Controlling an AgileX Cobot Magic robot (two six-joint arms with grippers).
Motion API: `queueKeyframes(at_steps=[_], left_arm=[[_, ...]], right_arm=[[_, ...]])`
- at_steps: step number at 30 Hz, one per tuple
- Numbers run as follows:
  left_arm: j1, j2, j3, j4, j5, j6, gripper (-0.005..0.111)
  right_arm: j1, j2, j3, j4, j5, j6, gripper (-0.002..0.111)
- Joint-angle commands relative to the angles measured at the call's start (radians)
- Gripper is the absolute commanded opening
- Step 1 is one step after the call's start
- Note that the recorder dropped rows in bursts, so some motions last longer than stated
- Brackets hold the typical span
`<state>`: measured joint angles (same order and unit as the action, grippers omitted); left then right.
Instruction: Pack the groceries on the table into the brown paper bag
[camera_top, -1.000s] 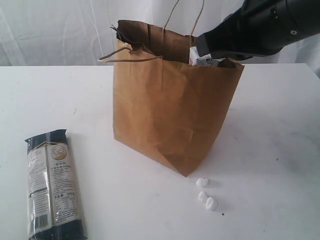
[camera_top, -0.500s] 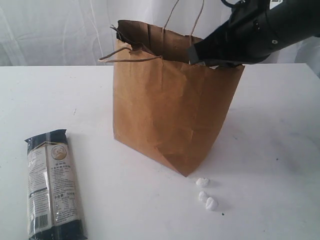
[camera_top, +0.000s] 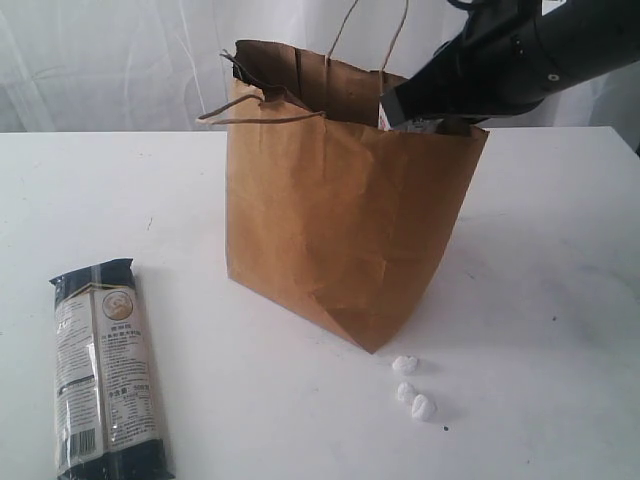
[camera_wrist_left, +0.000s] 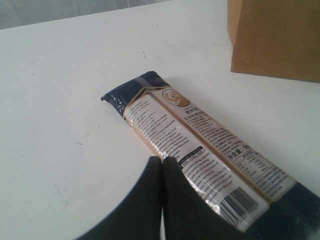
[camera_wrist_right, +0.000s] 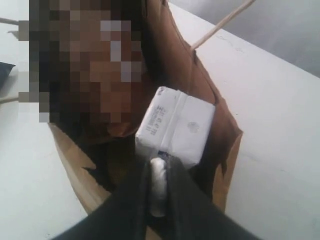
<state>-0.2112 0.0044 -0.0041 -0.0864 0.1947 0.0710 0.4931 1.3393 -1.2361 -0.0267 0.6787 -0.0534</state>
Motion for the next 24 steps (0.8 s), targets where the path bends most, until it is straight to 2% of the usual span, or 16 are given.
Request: queueKeyframes(at_steps=[1,4,6,9,17,24], left_arm=[[0.001,-0.004,0.004,-0.006,0.000,0.003,0.000],[0.001,-0.004,0.004,-0.006,0.000,0.003,0.000],[0.001,-0.004,0.004,-0.006,0.000,0.003,0.000],[0.001,-0.004,0.004,-0.006,0.000,0.003,0.000],[0.001,-0.004,0.004,-0.006,0.000,0.003,0.000],[0.001,-0.004,0.004,-0.006,0.000,0.003,0.000]], right_arm=[[-0.005,0.001,-0.009,-0.011,0.007,0.005,0.005],[-0.005,0.001,-0.009,-0.011,0.007,0.005,0.023],[-0.005,0.001,-0.009,-0.011,0.007,0.005,0.040],[-0.005,0.001,-0.009,-0.011,-0.002,0.005,0.053],[-0.005,-0.026,-0.009,-0.011,-0.010,0.005,0.052],[-0.005,-0.228,0.038,-0.061,0.029,0.048,0.049]])
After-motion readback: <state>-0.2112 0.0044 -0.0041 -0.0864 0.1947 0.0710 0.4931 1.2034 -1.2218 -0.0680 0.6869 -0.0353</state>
